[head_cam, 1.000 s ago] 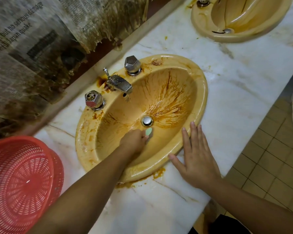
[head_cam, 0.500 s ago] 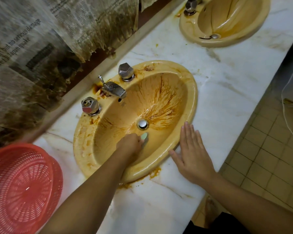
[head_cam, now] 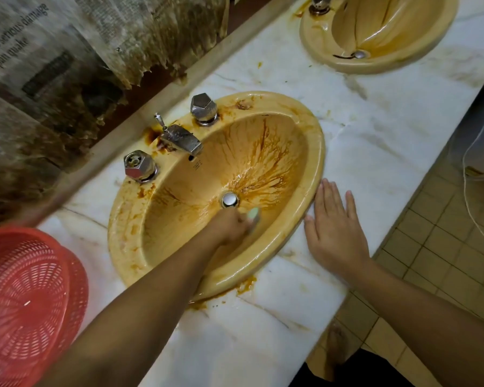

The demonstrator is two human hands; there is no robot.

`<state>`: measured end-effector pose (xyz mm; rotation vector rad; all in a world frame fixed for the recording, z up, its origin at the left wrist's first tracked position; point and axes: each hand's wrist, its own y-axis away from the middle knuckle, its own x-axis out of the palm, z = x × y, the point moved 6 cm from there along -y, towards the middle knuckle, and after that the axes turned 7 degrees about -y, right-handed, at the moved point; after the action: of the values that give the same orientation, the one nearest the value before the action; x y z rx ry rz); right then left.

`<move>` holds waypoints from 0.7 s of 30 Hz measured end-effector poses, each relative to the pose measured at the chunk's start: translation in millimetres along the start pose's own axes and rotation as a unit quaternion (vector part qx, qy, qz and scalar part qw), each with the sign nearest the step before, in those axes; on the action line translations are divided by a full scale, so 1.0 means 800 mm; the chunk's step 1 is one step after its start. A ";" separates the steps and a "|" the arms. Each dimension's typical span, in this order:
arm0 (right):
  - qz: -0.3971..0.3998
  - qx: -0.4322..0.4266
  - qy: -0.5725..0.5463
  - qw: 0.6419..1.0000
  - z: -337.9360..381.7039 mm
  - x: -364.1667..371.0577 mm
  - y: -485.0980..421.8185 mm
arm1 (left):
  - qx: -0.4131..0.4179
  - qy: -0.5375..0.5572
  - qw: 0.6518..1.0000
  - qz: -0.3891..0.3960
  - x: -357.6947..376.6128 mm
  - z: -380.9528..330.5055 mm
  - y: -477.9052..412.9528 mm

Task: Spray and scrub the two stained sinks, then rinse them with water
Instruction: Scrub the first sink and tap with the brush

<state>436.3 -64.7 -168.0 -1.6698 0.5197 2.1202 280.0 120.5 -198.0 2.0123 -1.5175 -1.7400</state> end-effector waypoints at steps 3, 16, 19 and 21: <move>-0.002 0.002 -0.001 1.000 0.000 -0.003 -0.001 | 0.053 0.238 0.967 0.073 0.000 -0.038 0.009; 0.005 0.008 0.009 1.000 0.002 -0.004 -0.002 | 0.052 0.270 0.957 0.091 0.005 -0.033 -0.007; 0.005 0.006 0.011 1.000 0.004 -0.005 -0.001 | -0.011 -0.011 1.000 -0.017 0.006 0.034 -0.025; 0.006 0.009 0.013 1.000 0.004 -0.005 -0.002 | -0.061 -0.048 0.995 -0.064 0.002 0.041 -0.023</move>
<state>435.2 -62.1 -163.3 -1.6919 0.5564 2.0989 265.3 145.6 -221.8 2.0335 -1.2983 -1.9529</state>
